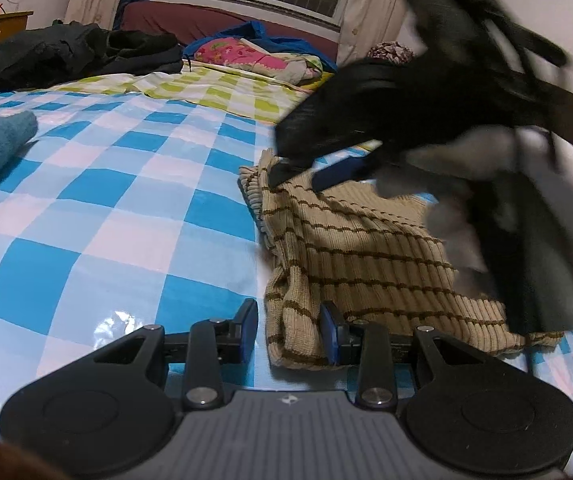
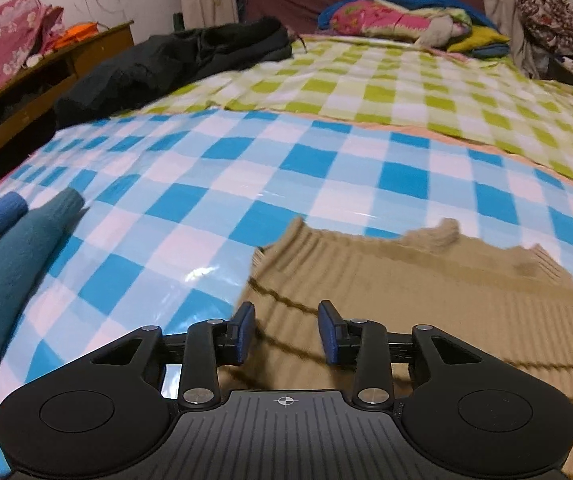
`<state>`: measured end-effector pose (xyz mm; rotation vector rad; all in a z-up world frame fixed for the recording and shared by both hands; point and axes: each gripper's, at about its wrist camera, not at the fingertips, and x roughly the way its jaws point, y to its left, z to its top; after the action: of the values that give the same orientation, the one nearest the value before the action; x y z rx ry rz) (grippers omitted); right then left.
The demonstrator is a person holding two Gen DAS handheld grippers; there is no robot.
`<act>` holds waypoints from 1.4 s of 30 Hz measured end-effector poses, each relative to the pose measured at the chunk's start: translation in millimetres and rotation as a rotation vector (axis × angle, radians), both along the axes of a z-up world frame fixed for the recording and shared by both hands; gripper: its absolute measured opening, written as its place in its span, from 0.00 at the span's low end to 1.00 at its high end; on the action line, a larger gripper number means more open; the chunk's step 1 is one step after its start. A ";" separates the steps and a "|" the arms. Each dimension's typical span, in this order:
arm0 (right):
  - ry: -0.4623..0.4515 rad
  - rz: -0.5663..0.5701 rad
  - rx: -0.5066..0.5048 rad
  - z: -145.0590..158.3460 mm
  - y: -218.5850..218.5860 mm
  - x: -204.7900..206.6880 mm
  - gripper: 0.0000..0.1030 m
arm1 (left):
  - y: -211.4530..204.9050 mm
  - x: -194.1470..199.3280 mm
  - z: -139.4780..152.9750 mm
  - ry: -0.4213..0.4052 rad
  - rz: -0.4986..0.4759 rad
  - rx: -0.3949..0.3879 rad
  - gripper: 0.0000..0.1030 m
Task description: Fold small clothes
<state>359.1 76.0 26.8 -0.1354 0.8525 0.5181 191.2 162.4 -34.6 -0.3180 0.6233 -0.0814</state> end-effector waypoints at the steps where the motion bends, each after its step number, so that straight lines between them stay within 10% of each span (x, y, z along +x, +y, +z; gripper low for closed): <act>1: 0.010 -0.001 -0.008 -2.0 6.2 4.6 0.36 | 0.5 0.4 -0.2 0.000 -0.001 -0.004 0.38; 15: -0.015 0.052 -0.243 -29.9 70.7 22.5 0.43 | 6.6 1.4 -3.0 -0.002 -0.006 -0.046 0.38; 20: -0.025 0.048 -0.268 -30.8 67.8 27.1 0.25 | 6.7 0.9 -2.2 -0.007 -0.001 -0.048 0.39; 27: -0.012 0.038 -0.175 -12.4 46.7 29.6 0.13 | 2.6 -2.5 -2.0 -0.044 0.004 -0.034 0.58; 32: -0.017 0.029 -0.087 9.7 26.8 28.0 0.12 | -0.3 -9.3 1.9 -0.100 0.077 0.023 0.89; 42: -0.008 0.017 0.044 33.7 -7.4 23.7 0.12 | -21.5 -1.6 0.3 -0.107 0.025 0.083 0.91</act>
<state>382.8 68.6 60.5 -0.1044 0.8321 0.5521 189.7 140.9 -34.3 -0.2394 0.5151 -0.0479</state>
